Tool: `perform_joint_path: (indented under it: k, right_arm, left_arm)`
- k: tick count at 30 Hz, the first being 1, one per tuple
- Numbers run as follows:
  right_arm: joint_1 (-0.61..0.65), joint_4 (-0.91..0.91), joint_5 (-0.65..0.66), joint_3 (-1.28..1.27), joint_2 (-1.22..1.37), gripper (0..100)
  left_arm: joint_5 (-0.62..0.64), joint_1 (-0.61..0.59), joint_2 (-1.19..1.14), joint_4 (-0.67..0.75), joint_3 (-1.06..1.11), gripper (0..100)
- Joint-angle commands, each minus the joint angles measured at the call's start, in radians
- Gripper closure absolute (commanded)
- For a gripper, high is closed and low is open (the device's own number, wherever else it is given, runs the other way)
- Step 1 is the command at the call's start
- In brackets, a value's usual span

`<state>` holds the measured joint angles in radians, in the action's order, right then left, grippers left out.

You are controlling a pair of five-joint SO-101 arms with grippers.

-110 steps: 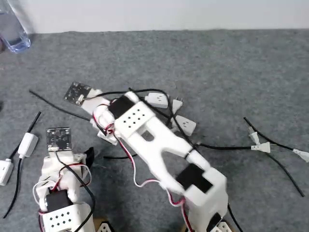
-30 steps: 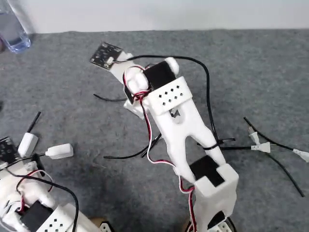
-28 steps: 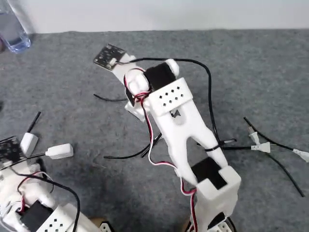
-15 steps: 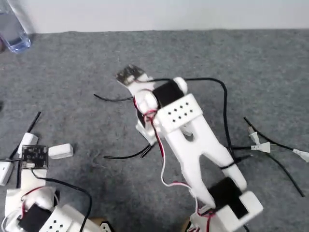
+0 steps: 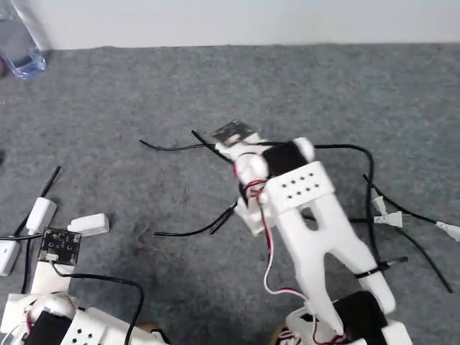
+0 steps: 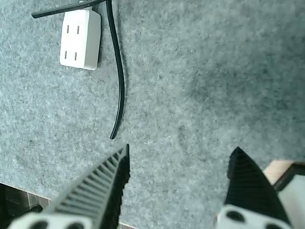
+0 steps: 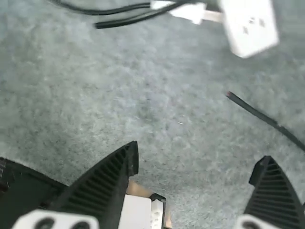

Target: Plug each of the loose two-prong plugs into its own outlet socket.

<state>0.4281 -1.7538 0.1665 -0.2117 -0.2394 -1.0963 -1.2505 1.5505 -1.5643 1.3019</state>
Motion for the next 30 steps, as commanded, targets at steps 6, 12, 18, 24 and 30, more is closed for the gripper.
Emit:
perform_joint_path:
  k: [6, 12, 18, 24, 30]
  right_arm:
    - [-0.156, -0.041, -0.005, 0.006, -0.041, 63.7]
    - [-0.159, -0.041, -0.003, 0.006, -0.041, 63.7]
    - [-0.159, -0.041, -0.003, 0.006, -0.039, 63.7]
    - [-0.159, -0.042, -0.003, 0.005, -0.039, 63.7]
    - [-0.171, -0.038, -0.003, -0.049, -0.028, 63.7]
  left_arm:
    - [-0.005, 0.049, 0.0, 0.032, -0.036, 69]
    - [-0.003, 0.06, 0.0, 0.038, -0.036, 69]
    - [-0.003, 0.054, 0.0, 0.038, -0.036, 69]
    - [-0.005, 0.057, 0.0, 0.046, -0.036, 69]
    - [0.025, 0.103, 0.0, 0.227, -0.036, 69]
